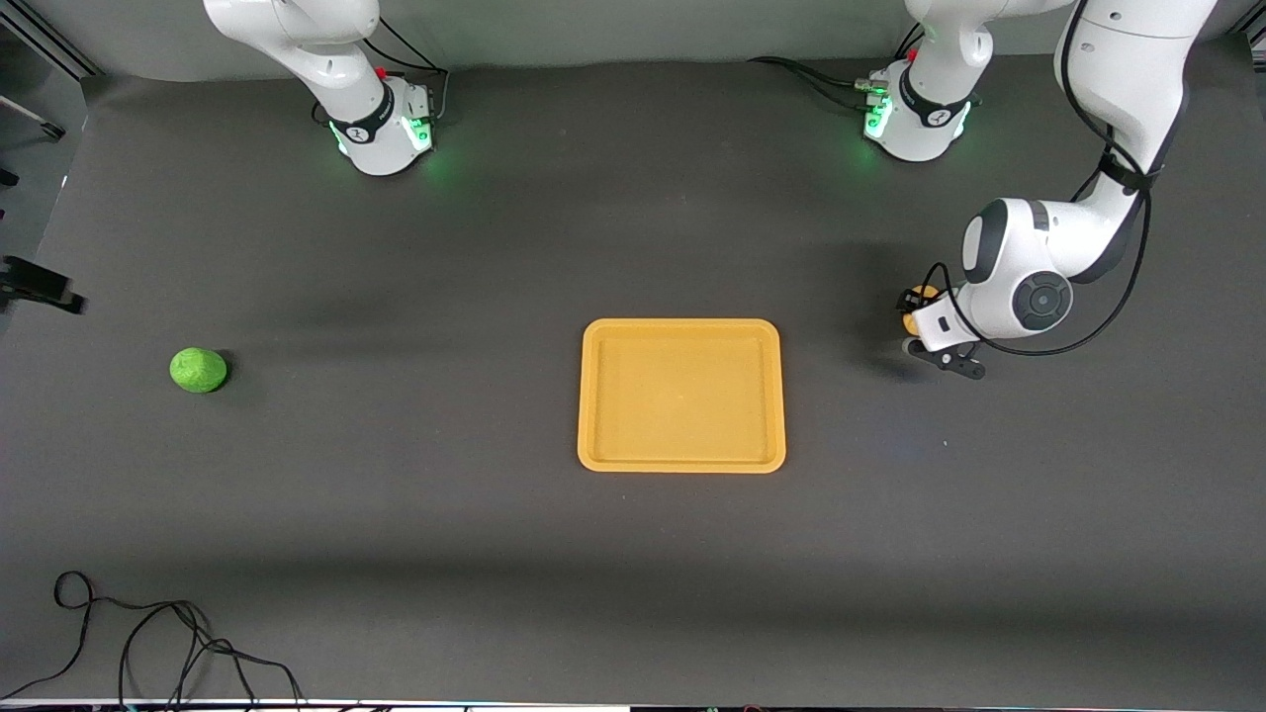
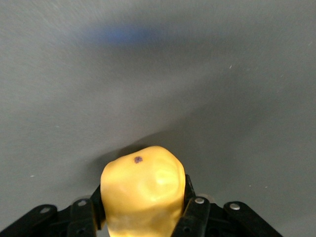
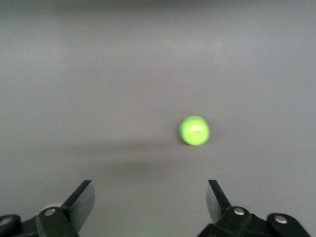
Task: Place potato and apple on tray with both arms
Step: 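Reach the left gripper down to the yellow potato and grasp it, then carry the potato with the left gripper while the right gripper reaches the apple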
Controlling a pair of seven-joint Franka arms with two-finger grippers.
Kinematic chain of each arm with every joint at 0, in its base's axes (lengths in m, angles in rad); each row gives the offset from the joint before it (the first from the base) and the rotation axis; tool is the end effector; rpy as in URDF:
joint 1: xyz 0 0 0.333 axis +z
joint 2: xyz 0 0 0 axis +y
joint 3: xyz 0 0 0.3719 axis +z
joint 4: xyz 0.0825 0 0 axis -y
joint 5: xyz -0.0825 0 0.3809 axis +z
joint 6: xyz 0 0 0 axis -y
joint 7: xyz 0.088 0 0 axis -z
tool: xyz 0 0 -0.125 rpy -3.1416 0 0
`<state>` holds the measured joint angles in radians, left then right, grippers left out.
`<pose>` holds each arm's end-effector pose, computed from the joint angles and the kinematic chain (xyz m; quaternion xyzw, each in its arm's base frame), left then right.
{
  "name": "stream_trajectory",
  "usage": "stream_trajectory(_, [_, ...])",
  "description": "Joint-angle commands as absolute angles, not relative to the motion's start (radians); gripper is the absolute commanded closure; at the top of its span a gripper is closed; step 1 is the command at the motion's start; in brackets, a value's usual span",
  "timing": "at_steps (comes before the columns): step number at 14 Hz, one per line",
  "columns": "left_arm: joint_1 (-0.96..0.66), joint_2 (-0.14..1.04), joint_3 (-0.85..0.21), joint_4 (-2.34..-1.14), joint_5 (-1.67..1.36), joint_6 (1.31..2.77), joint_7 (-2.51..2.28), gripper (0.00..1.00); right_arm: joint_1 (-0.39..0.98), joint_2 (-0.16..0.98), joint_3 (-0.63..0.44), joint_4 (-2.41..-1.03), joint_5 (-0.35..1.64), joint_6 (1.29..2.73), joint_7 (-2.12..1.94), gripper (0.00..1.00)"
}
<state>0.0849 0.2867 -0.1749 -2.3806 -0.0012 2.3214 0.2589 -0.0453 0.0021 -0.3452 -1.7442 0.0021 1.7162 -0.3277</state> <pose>0.4704 -0.0448 0.2199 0.9701 -0.1712 -0.1672 0.0395 0.5151 -0.2116 0.5919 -0.9994 0.0316 0.0138 0.0059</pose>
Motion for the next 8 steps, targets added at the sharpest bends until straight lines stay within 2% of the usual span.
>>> stream_trajectory(1, [0.029, 0.204, -0.218, -2.283, -0.061, 2.174, 0.093, 0.95, -0.029, -0.049, -0.435, -1.825, -0.008, 1.769, -0.419, 0.00])
stream_trajectory(4, [-0.084, 0.320, -0.248, -1.995, -0.129, 2.070, -0.151, 0.96, -0.026, -0.086, -0.459, -1.939, -0.008, 1.866, -0.434, 0.00])
stream_trajectory(8, [-0.222, 0.571, -0.253, -1.674, -0.135, 2.085, -0.389, 0.96, -0.021, -0.075, -0.456, -2.145, 0.003, 2.124, -0.434, 0.00])
